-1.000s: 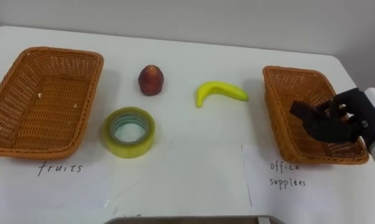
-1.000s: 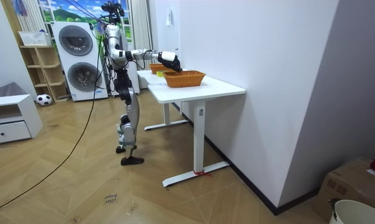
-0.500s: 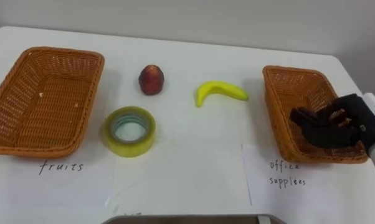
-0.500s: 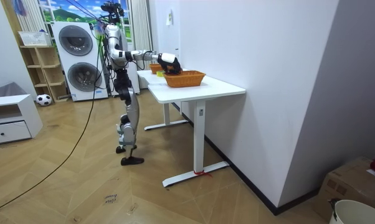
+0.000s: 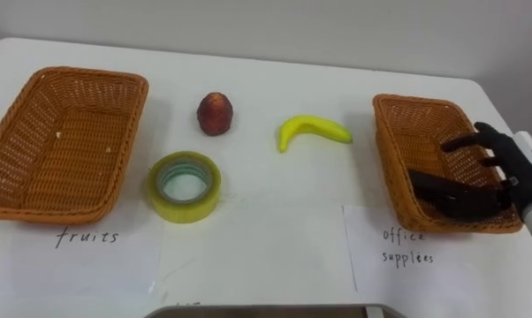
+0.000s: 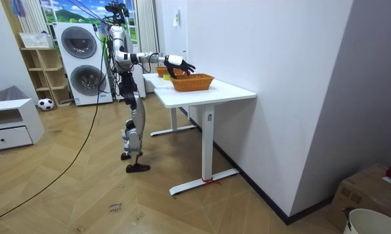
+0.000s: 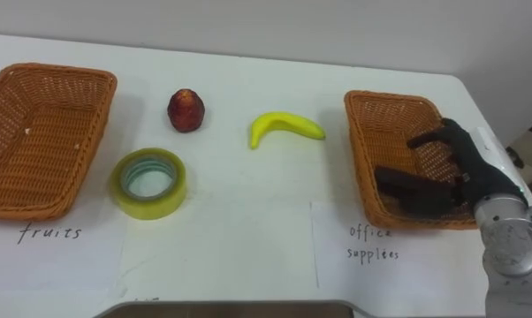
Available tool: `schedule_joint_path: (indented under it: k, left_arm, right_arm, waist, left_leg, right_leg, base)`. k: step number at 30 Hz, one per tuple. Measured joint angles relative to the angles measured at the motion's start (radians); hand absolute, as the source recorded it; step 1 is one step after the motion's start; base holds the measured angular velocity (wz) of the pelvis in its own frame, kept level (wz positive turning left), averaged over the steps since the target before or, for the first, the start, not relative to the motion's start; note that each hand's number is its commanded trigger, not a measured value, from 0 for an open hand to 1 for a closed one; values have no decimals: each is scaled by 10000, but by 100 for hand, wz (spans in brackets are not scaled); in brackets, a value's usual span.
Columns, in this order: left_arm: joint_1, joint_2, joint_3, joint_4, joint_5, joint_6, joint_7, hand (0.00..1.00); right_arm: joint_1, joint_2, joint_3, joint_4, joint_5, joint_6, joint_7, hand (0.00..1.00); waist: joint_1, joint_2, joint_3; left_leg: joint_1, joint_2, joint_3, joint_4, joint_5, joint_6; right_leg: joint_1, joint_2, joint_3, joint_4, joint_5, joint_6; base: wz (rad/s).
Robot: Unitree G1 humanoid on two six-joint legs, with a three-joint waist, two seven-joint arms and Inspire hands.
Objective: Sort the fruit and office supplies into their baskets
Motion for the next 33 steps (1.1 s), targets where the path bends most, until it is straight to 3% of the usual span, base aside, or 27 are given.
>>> schedule_joint_path:
  k: [8,21,27,33]
  left_arm:
    - [67,1,-2,-98,-8,2,4,0]
    - [-108,-17,-3,-30,-18,1,3,0]
    - [-109,-17,10,56,-27,-5,23,0]
    - [-102,-34,3,326,-62,-105,191,0]
  right_arm:
    - [-1,0,0,-8,12,150,13,0]
    - [-83,-1,-1,-385,59,145,-41,0]
    - [-188,-1,-6,-1345,1005,129,-225,0]
    - [-910,-2,-8,-2194,2069,20,-1119,0]
  waist:
    - [-5,7,-18]
    - [149,3,43]
    - [225,45,61]
    - [237,3,52]
  left_leg:
    - [3,-1,1,-6,0,0]
    - [-11,-7,-4,-12,0,0]
    - [40,-7,4,-19,0,0]
    - [29,-8,2,-17,0,0]
  right_leg:
    - [-2,-1,-3,6,0,0]
    - [-14,4,26,-26,-2,3]
    - [-12,19,168,-8,-2,3]
    - [-16,20,181,-1,-2,3]
  base:
    - [0]
    - [0]
    - [-3]
    - [-1]
